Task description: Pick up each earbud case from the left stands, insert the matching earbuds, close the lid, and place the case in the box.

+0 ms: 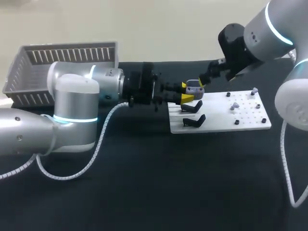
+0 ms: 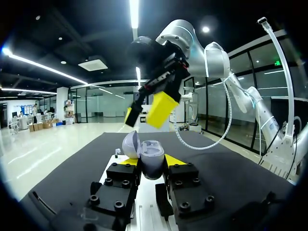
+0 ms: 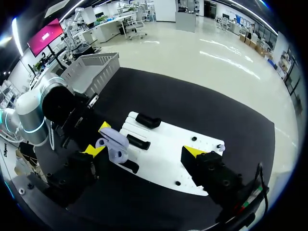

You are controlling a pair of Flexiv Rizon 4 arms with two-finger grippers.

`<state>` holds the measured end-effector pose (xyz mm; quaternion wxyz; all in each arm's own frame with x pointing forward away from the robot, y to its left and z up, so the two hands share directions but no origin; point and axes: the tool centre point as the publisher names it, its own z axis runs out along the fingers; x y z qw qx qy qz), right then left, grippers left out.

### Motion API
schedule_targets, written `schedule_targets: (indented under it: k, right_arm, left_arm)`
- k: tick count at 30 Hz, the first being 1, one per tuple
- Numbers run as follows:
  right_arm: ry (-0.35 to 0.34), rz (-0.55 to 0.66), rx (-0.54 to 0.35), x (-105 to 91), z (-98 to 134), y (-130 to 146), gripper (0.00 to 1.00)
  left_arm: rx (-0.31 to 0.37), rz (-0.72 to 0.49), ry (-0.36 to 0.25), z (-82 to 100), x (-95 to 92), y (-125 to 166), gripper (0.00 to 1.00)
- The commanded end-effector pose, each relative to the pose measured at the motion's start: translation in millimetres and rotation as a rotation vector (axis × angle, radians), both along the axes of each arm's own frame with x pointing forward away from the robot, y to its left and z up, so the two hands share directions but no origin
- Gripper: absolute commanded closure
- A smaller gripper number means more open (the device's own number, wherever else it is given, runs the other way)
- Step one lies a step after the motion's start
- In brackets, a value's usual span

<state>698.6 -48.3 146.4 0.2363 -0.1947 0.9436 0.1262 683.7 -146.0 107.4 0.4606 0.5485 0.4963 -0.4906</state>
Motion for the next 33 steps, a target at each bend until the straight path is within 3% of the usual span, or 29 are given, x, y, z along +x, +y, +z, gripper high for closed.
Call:
schedule_targets:
  k: [1,7,16,26,33]
  right_arm:
    - [-0.063,-0.029,-0.038,-8.4,16.8,-8.7,0.0]
    - [-0.095,-0.045,-0.127,-17.7,30.6,-26.5,0.0]
    - [-0.037,-0.052,-0.27,-21.3,19.9,-73.3,0.0]
    - [0.031,0.023,-0.393,2.2,-12.3,-106.4,0.0]
    - [0.085,0.012,-0.384,19.7,-36.7,-121.8,0.0]
  left_arm:
    - [0.001,-0.003,0.001,-0.3,1.1,-0.5,1.0]
    - [0.001,-0.003,0.001,-0.3,1.1,-0.5,1.0]
    - [0.001,-0.003,0.001,-0.3,1.1,-0.5,1.0]
    - [0.001,-0.003,0.001,-0.3,1.1,-0.5,1.0]
    - [0.001,-0.003,0.001,-0.3,1.1,-0.5,1.0]
